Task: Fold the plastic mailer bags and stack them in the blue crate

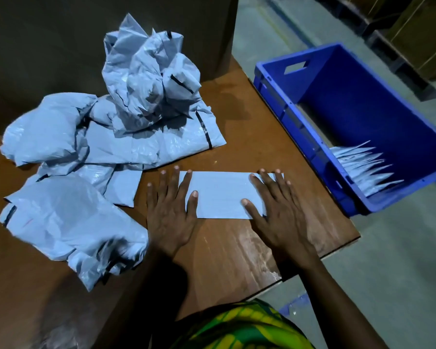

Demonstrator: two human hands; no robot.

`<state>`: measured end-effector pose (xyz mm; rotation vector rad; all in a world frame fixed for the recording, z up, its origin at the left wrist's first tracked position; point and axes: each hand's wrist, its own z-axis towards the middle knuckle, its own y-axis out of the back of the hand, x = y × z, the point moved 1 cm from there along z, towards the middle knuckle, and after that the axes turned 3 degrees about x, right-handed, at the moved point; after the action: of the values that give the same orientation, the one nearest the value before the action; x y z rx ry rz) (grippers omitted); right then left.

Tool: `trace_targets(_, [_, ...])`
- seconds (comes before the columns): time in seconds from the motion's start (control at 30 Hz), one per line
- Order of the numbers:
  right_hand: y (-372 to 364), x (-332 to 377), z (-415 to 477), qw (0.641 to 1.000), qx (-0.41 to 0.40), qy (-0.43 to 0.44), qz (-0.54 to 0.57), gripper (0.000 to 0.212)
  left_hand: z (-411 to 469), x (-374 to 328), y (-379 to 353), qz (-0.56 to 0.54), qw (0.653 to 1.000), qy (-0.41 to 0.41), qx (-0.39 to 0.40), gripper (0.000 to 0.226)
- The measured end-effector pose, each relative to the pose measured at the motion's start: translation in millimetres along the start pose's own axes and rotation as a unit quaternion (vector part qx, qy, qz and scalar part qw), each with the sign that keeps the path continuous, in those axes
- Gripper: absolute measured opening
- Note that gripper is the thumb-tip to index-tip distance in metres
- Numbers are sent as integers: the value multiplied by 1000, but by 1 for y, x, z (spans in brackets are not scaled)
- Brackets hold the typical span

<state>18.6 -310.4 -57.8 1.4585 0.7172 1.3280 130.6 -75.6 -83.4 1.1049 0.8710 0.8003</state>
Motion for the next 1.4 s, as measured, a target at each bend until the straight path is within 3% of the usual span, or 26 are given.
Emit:
trace_targets(0.13, [10,-12,-7,990,-53,-61,114,64,-1,4,5,-27,999,31,-27,52])
trace_targets(0.23, [16,-12,-13,978,-114,-80,155,54,-7,-3,9,-61,996,-36,-50,45])
trace_targets(0.3, [20,-12,-8,981,-112,-58,150,54,-9,-8,10,-115,992,-55,-24,48])
trace_targets(0.37, [28,-14,6,991,-47,-23,127,65,-4,-12,13,-165,984,-66,27,54])
trace_targets(0.47, [45,-12,36,990,131,-8,47,97,20,-15,29,-202,956,-101,188,79])
trace_targets(0.53, [56,-6,55,976,217,-16,-10,112,43,-16,41,-177,938,-103,281,102])
trace_targets(0.6, [63,1,69,966,254,-17,-42,118,65,-17,50,-137,934,-110,312,115])
trace_targets(0.7, [77,14,76,957,282,-6,-72,103,83,-18,64,-83,931,-126,333,108])
trace_targets(0.77, [90,21,75,959,276,13,-60,73,91,-17,76,-123,920,-129,348,75])
trace_targets(0.83, [106,22,73,968,248,33,-10,44,96,-17,90,-184,916,-132,331,32])
trace_targets(0.87, [115,20,72,971,234,42,14,37,99,-18,98,-198,918,-135,317,24])
trace_targets(1.0, [152,8,73,984,164,54,44,23,109,-36,129,-199,936,-158,242,20])
trace_targets(1.17, [200,-31,88,996,7,76,49,16,136,-82,150,-228,944,-183,151,17])
trace_targets(1.4, [262,-147,122,989,-97,105,25,15,197,-201,125,-261,933,-247,7,15])
